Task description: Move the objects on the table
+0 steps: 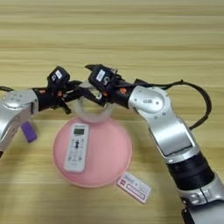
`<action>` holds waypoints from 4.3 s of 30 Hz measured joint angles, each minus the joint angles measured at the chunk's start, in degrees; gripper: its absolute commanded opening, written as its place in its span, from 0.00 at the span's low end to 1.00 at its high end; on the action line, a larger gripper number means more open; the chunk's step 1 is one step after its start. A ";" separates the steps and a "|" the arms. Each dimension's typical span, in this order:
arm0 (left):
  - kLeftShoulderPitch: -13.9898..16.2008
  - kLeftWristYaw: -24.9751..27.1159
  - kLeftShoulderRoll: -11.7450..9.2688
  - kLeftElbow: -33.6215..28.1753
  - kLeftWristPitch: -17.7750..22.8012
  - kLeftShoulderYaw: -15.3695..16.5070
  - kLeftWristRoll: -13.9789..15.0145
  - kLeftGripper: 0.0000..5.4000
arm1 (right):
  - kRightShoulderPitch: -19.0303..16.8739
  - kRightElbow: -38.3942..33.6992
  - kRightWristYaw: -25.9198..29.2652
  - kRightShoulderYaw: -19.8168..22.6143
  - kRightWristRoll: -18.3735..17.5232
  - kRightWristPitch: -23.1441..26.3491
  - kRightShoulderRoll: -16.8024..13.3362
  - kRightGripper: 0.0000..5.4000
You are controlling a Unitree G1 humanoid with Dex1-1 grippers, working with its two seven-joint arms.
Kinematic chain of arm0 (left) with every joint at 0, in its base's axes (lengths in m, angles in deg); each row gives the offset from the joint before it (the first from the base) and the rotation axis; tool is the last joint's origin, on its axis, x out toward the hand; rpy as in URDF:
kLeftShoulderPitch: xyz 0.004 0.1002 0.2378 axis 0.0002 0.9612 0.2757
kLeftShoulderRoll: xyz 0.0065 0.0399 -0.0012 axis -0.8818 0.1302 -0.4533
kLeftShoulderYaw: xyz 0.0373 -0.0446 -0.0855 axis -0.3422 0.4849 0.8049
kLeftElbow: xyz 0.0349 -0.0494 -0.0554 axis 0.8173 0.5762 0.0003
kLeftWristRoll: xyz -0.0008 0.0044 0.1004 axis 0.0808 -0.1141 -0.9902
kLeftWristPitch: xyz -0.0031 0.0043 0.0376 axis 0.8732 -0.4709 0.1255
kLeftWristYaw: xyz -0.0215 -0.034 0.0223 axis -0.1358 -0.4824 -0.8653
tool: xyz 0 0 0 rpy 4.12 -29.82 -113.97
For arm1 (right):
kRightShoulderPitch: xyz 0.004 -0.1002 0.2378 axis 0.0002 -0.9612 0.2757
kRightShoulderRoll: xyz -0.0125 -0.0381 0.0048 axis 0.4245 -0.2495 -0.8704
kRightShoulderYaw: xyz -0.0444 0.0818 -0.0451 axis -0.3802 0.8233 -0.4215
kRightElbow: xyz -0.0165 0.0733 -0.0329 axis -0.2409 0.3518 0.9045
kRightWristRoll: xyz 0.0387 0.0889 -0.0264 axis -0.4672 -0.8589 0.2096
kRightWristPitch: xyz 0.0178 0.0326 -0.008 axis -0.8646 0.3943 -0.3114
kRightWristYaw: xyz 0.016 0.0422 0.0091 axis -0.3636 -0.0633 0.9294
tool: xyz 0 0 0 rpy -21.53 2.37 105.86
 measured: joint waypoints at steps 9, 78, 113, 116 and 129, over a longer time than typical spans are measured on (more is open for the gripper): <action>0.03 0.17 0.42 0.00 -0.01 0.09 -0.04 0.18 | 0.00 0.00 0.22 0.29 -0.65 0.00 -0.10 0.84; 2.92 8.67 -12.50 1.54 -1.38 9.39 -1.00 0.18 | 0.05 36.06 -16.45 23.96 -11.50 -35.01 9.66 1.00; 0.82 11.59 -13.16 8.16 -4.80 7.77 -4.51 0.40 | -0.80 38.72 -16.38 24.05 -11.59 -36.66 11.31 1.00; 0.82 11.53 -13.15 8.10 -4.81 7.76 -4.52 0.47 | -0.80 38.72 -16.33 24.13 -11.62 -36.66 11.31 1.00; 0.86 9.89 -10.37 3.15 -7.80 10.51 -1.58 0.72 | -0.80 38.91 -16.15 24.44 -12.05 -36.65 11.18 1.00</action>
